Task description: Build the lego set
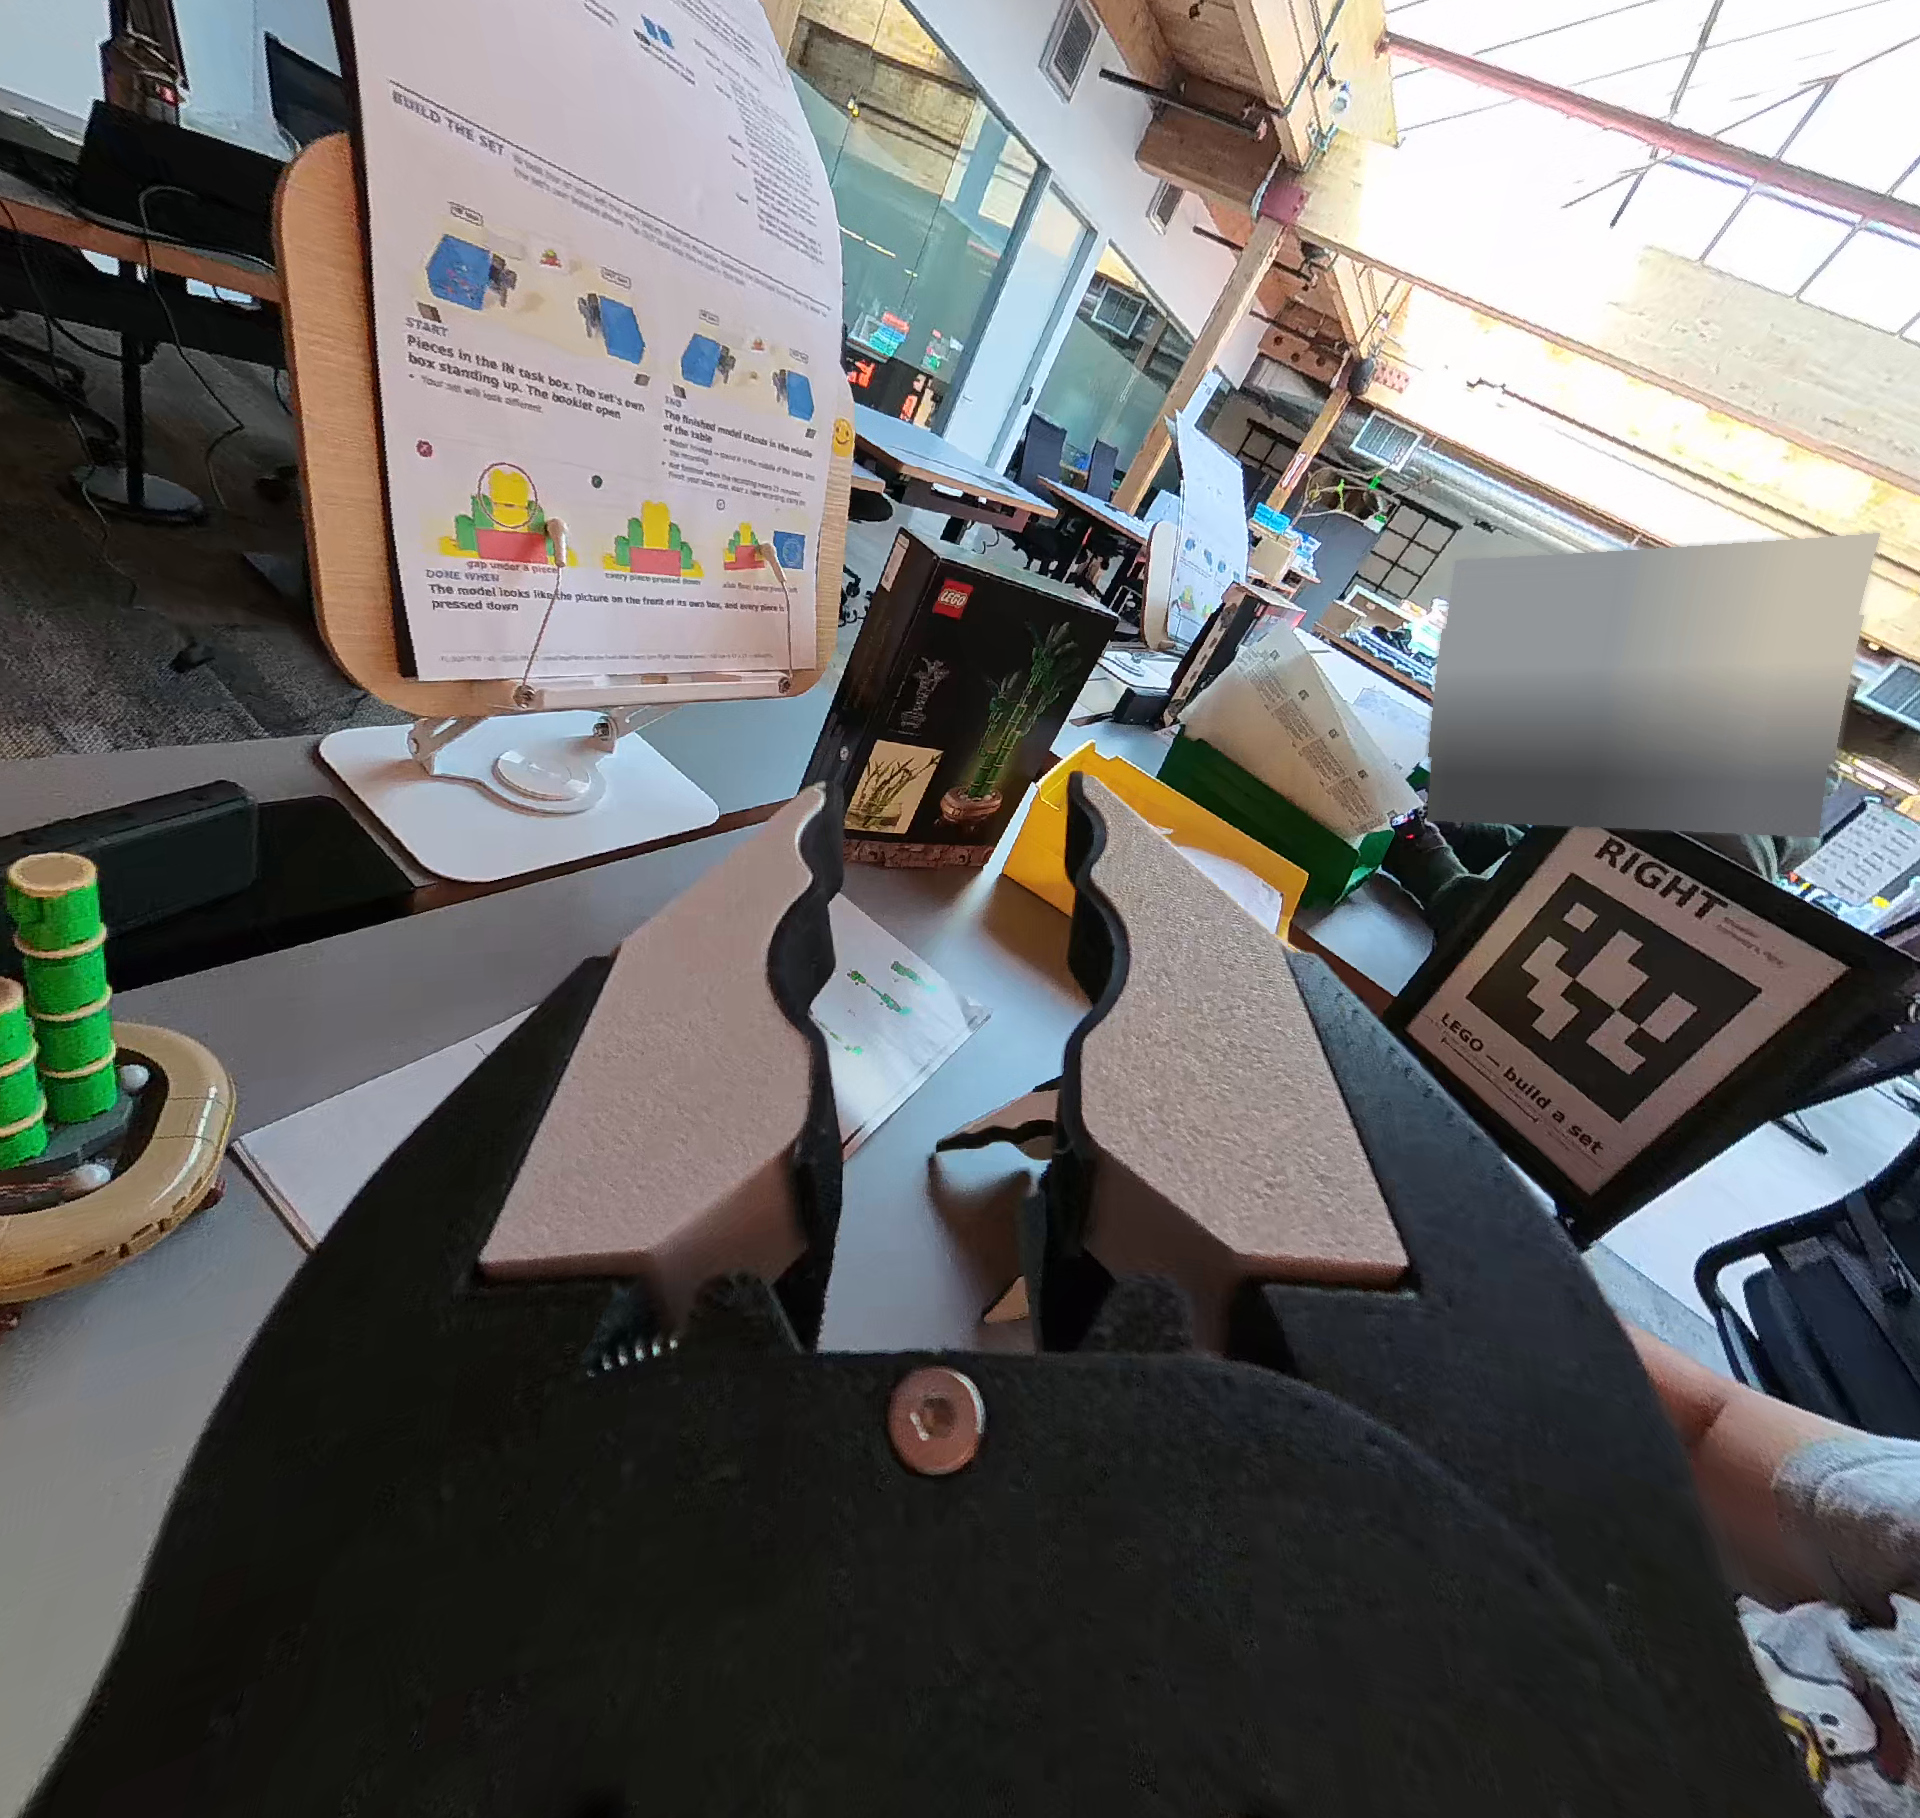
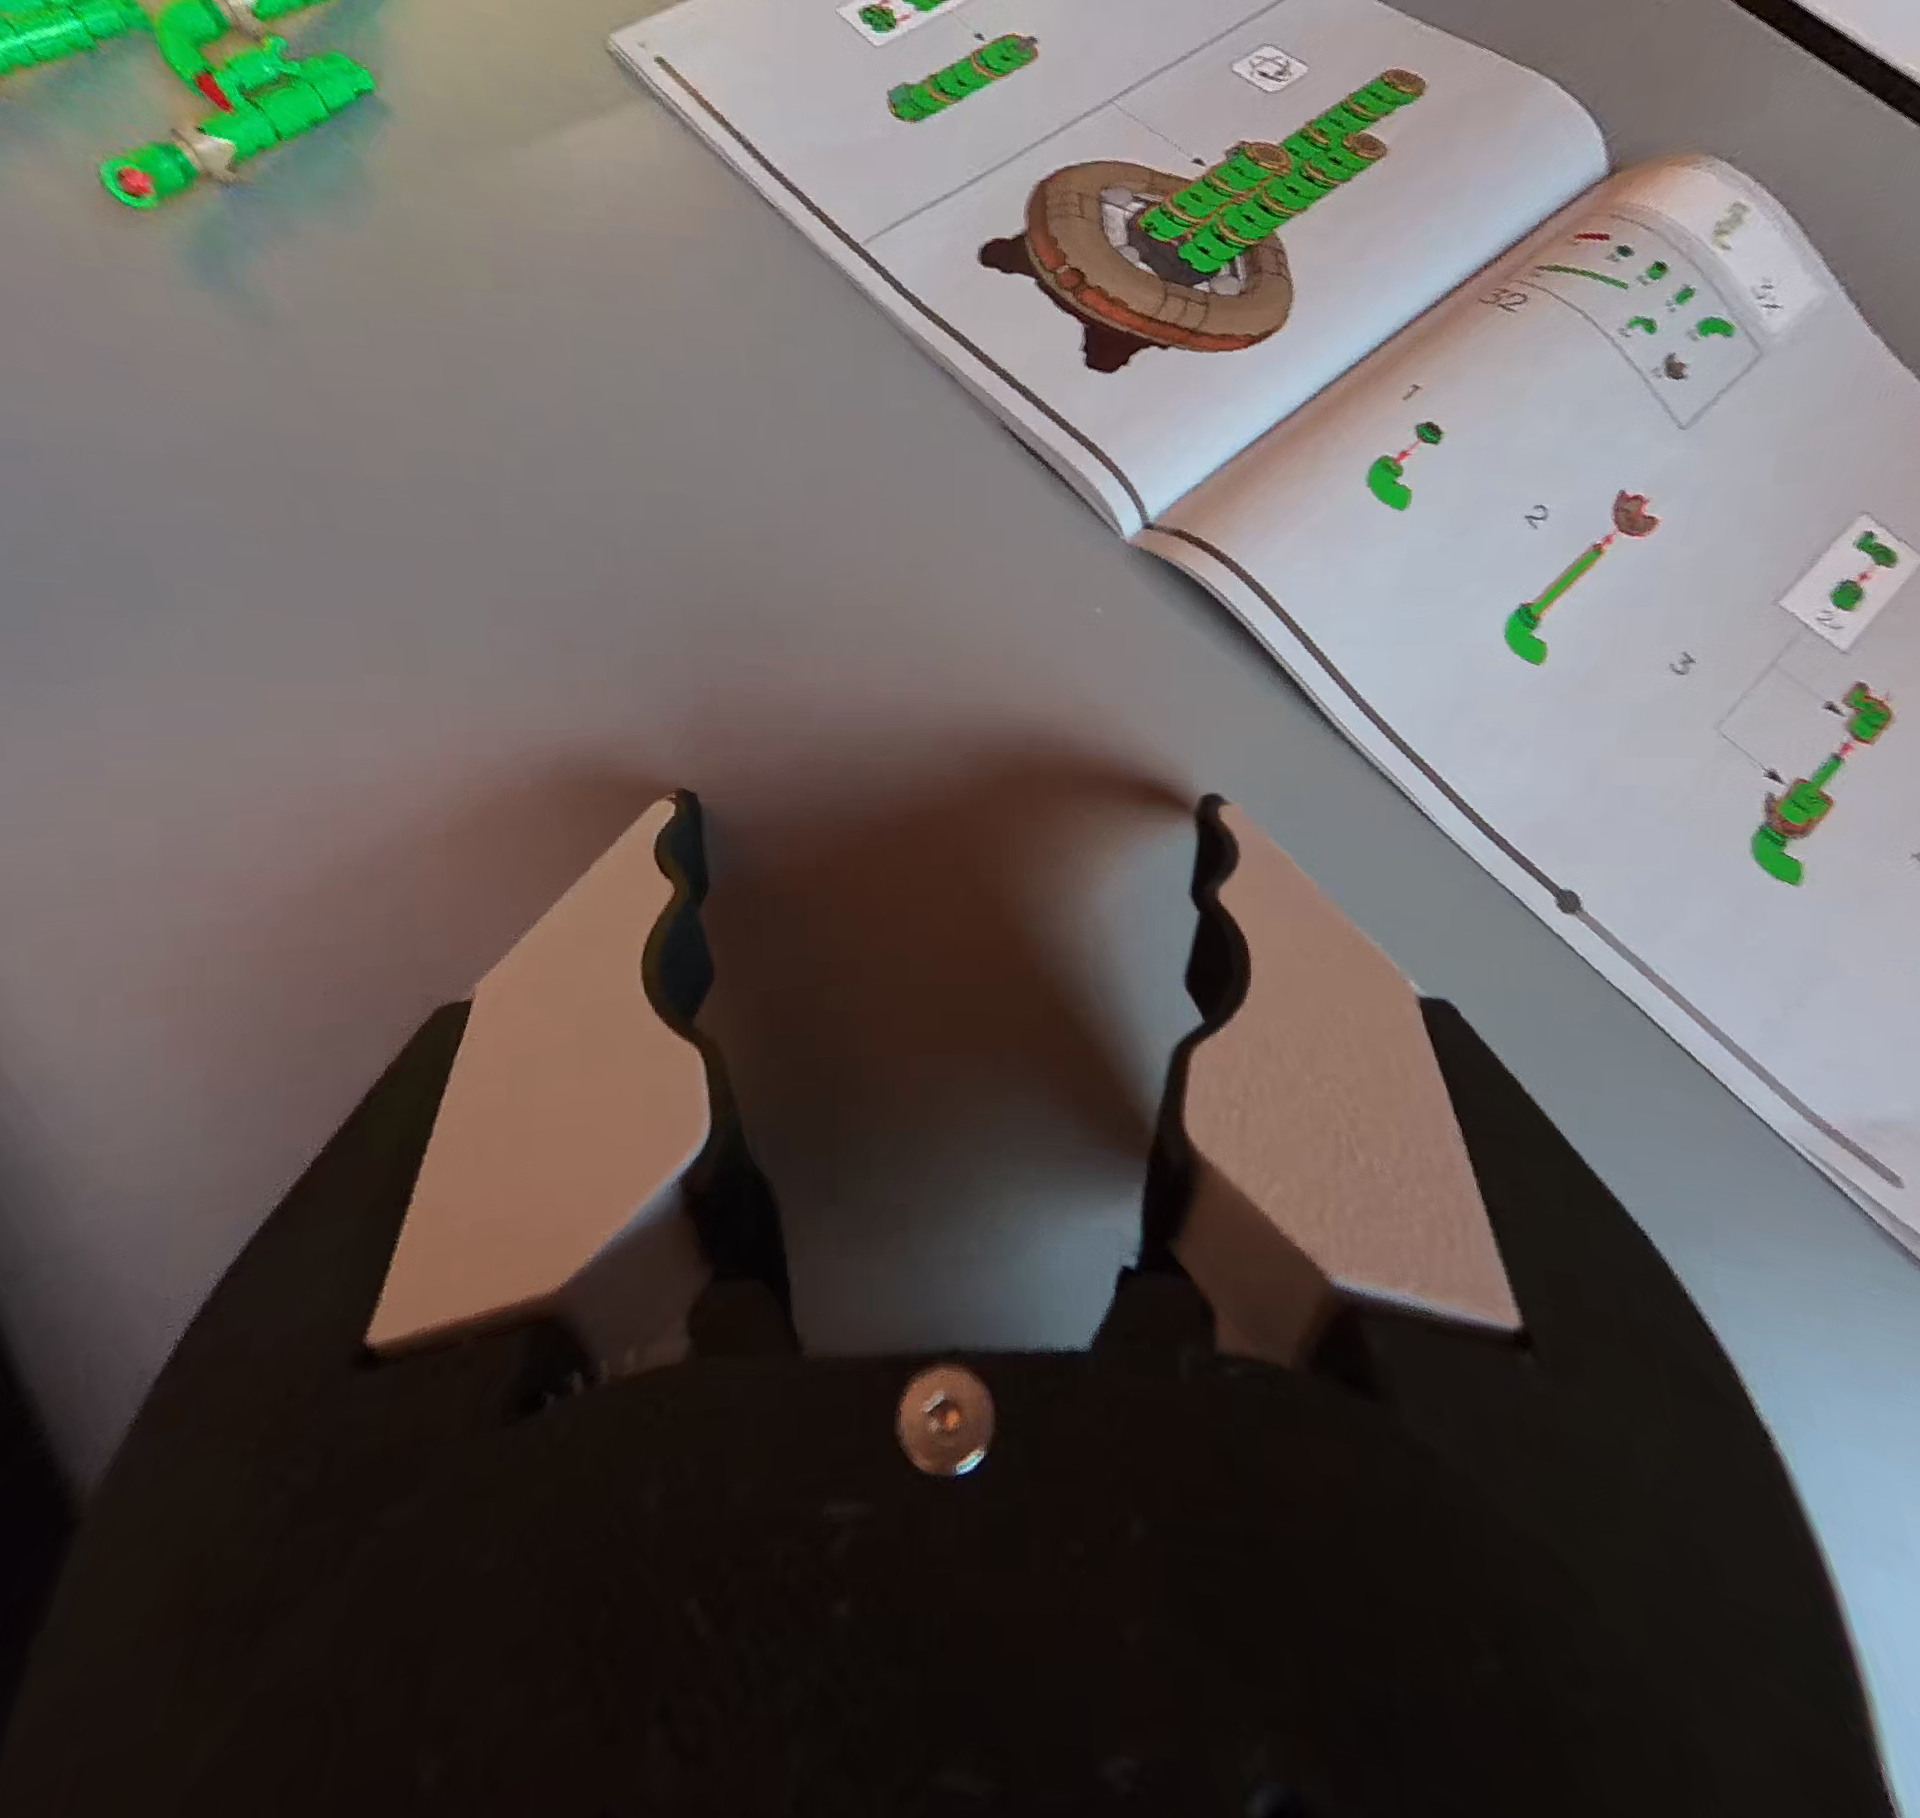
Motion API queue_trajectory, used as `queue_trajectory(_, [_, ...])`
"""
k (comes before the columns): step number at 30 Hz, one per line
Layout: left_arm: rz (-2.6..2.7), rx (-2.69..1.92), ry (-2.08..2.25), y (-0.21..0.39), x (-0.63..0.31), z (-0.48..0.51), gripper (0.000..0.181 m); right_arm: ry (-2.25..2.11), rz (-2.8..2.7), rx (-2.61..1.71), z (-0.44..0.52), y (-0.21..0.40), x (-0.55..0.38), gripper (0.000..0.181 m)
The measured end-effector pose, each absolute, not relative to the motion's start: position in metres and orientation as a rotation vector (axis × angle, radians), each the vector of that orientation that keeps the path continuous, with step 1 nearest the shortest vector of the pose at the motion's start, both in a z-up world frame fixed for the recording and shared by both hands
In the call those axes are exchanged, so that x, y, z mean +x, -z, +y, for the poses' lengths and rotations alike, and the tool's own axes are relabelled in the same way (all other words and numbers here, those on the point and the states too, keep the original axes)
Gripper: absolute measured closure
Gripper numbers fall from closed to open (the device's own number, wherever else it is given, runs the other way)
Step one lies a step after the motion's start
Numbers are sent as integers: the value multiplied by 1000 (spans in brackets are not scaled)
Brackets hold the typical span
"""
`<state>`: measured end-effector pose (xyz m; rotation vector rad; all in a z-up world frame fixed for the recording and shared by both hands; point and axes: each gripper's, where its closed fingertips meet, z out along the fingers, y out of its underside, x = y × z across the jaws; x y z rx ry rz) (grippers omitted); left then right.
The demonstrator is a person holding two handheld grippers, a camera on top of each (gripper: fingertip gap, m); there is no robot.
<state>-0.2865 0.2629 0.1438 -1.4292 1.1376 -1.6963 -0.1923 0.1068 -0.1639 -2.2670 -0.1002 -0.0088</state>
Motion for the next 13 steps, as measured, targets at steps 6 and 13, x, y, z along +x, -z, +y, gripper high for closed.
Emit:
queue_trajectory(6, [1143, -1436, 1695, -142, -285, 263, 141, -4, -19, -2293, 107, 168, -184, 69])
queue_trajectory(13, [1171, -1495, 1646, -132, -272, 260, 140, -6, -28, -2294, 107, 168, -185, 68])
